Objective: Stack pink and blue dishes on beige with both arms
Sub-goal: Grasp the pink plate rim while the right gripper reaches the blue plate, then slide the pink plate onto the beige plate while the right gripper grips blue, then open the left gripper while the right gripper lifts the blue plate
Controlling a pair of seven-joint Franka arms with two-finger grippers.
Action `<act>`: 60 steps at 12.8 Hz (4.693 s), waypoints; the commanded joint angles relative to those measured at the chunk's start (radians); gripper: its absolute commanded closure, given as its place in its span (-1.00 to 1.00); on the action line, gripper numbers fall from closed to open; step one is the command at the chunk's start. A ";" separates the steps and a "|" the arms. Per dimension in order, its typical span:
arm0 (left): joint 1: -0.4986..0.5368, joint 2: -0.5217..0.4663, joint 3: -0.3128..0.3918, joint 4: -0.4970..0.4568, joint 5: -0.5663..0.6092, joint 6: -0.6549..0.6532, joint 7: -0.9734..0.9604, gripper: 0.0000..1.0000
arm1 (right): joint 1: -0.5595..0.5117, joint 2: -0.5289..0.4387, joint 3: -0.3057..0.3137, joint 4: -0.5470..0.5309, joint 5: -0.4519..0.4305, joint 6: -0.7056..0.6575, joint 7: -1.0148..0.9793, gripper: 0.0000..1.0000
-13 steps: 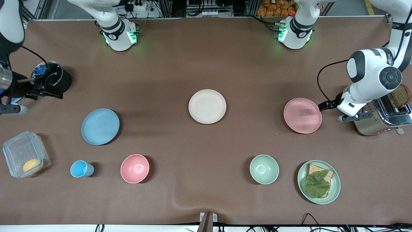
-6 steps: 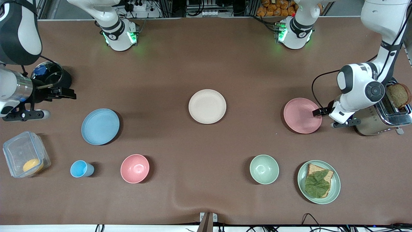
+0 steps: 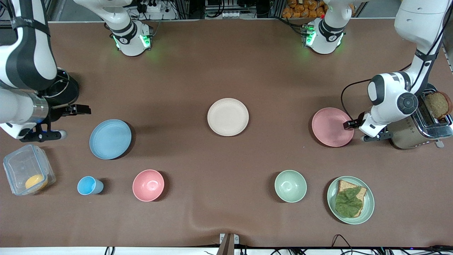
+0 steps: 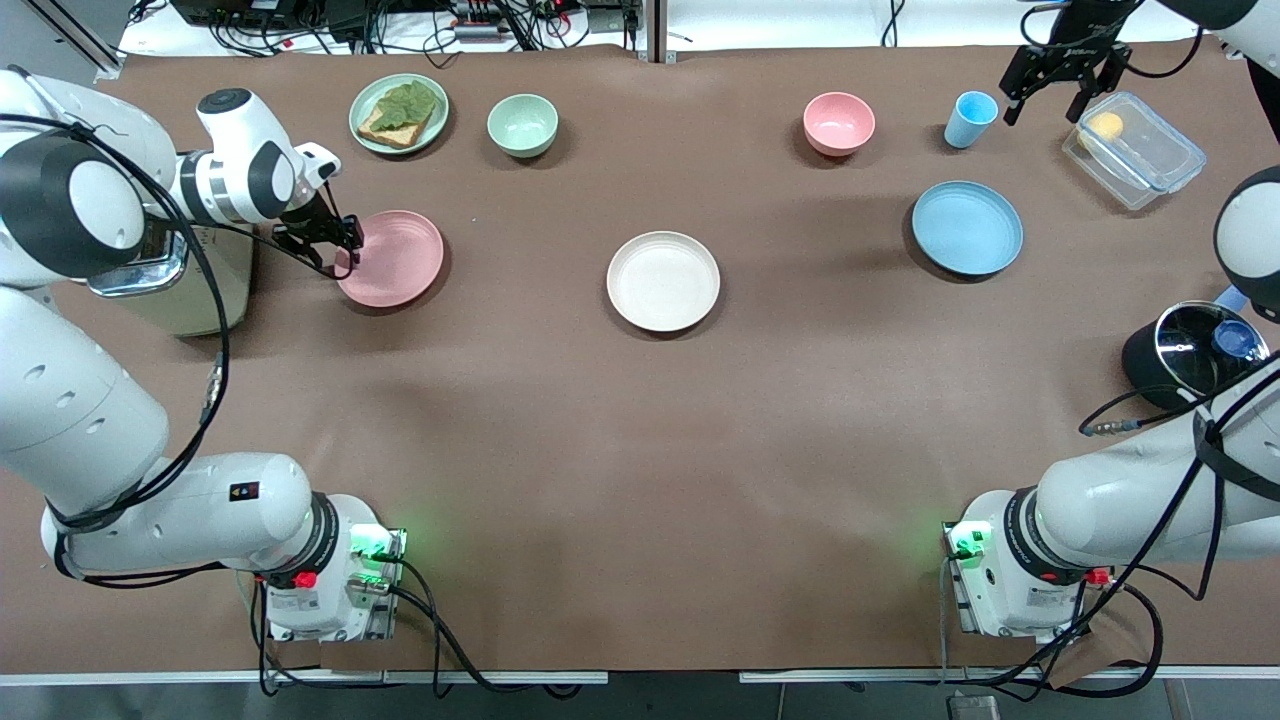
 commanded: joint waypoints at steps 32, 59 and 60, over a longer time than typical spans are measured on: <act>-0.393 -0.021 -0.406 0.214 -0.150 -0.123 -0.768 1.00 | -0.165 0.328 0.001 -0.243 -0.020 0.652 -0.377 -1.00; -0.257 -0.244 -0.387 0.274 0.166 -0.274 -0.804 -1.00 | -0.088 0.275 0.006 -0.043 0.104 0.259 -0.453 1.00; -0.229 -0.274 -0.386 0.327 0.166 -0.386 -0.766 -1.00 | -0.081 0.271 0.006 -0.038 0.104 0.247 -0.434 1.00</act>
